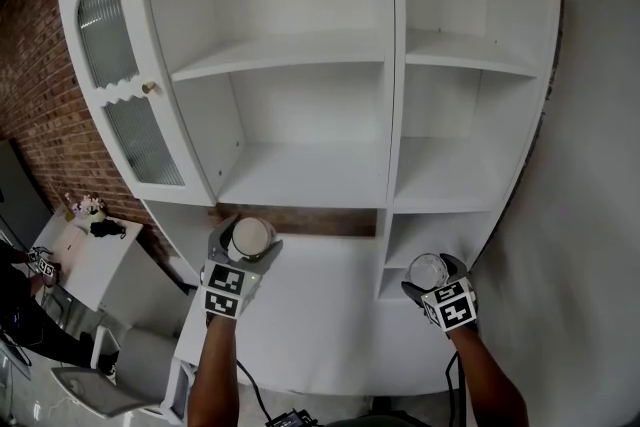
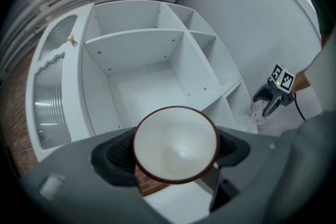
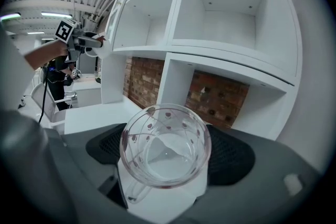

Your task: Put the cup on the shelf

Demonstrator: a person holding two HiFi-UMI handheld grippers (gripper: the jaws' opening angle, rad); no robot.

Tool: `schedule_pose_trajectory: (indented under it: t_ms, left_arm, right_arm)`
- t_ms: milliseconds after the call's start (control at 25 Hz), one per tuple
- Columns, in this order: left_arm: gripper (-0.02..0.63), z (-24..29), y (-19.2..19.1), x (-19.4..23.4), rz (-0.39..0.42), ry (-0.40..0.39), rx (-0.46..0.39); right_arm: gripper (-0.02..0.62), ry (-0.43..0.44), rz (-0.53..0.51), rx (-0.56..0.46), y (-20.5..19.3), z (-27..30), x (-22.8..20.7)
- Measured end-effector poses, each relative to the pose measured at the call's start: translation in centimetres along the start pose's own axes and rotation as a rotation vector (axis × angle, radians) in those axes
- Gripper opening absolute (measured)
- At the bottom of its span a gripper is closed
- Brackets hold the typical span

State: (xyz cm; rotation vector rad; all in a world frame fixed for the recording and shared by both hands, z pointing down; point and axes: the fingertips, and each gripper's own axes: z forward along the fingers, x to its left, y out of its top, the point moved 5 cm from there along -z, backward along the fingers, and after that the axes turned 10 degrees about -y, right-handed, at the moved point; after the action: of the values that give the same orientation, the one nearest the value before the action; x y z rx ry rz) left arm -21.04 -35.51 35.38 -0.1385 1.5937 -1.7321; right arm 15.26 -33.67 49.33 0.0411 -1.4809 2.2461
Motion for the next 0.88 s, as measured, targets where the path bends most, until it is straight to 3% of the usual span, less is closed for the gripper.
schedule_pose_trajectory:
  t_ms: [560, 880]
  left_arm:
    - [0.403, 0.7, 3.8, 3.7, 0.022, 0.051, -0.033]
    - [0.403, 1.5, 4.2, 5.4, -0.015, 0.053, -0.031]
  right_arm:
    - [0.477, 0.007, 0.011, 0.013, 0.3, 3.3, -1.3]
    - [0.477, 0.013, 0.022, 0.032, 0.2, 5.6, -1.7]
